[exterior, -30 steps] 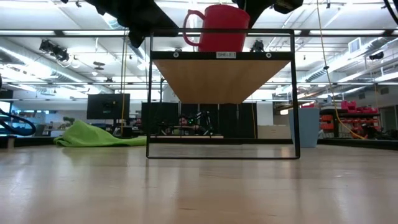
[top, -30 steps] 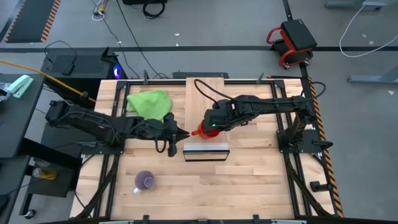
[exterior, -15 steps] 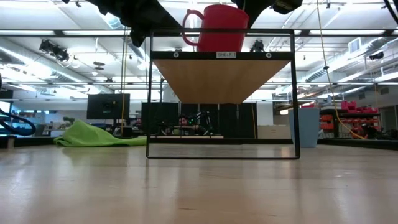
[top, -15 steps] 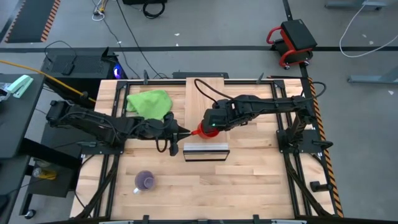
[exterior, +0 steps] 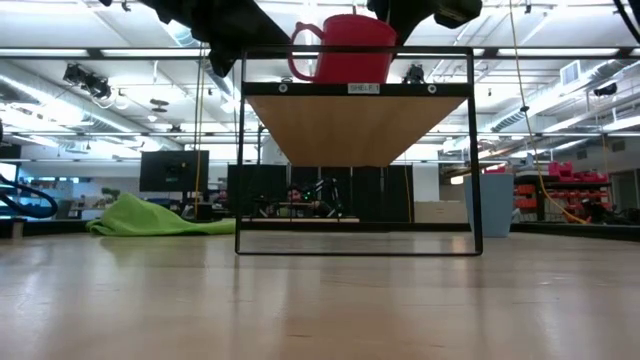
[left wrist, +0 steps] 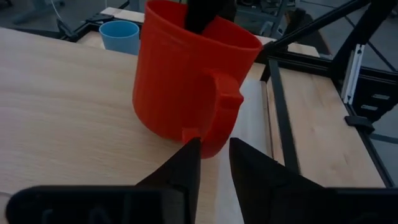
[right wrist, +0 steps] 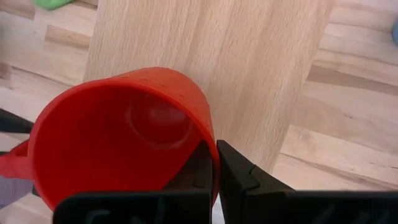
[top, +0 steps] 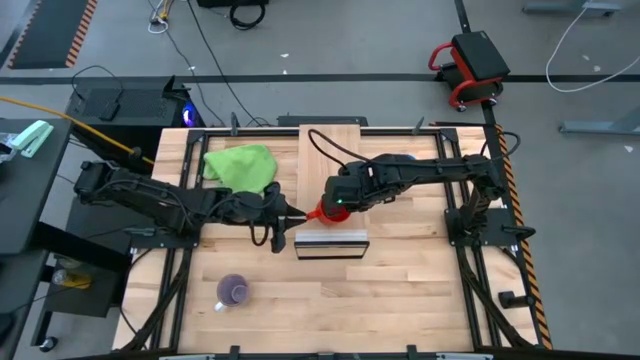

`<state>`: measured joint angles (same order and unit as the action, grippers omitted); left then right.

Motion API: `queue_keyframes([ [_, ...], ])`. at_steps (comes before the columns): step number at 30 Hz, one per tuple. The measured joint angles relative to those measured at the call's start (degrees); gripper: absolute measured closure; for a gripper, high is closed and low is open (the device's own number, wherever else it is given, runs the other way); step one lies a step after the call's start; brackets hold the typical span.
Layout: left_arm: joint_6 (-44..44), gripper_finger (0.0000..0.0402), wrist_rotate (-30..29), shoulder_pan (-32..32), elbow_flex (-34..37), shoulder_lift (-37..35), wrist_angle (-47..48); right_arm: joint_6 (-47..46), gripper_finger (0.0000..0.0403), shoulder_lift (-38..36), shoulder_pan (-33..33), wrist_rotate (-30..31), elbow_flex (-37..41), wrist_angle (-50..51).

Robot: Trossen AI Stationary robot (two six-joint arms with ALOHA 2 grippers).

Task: Stack small to large cups/mugs on shelf
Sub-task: Put the red mug on the shelf

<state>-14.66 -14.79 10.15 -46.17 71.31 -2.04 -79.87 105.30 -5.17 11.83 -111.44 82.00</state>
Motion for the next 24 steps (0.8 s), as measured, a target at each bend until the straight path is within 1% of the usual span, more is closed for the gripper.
queue_keyframes([
  [19, -1.21, 0.0299, -0.63, 0.29, 0.0, -0.02, 0.15, -0.53, 0.0393, 0.0, 0.17, -0.3, 0.0, -0.42],
  [24, -2.69, 0.0298, -1.26, -0.81, -0.02, -0.02, 0.2, 0.35, 0.038, 0.0, 0.18, -0.7, 0.0, -1.91],
])
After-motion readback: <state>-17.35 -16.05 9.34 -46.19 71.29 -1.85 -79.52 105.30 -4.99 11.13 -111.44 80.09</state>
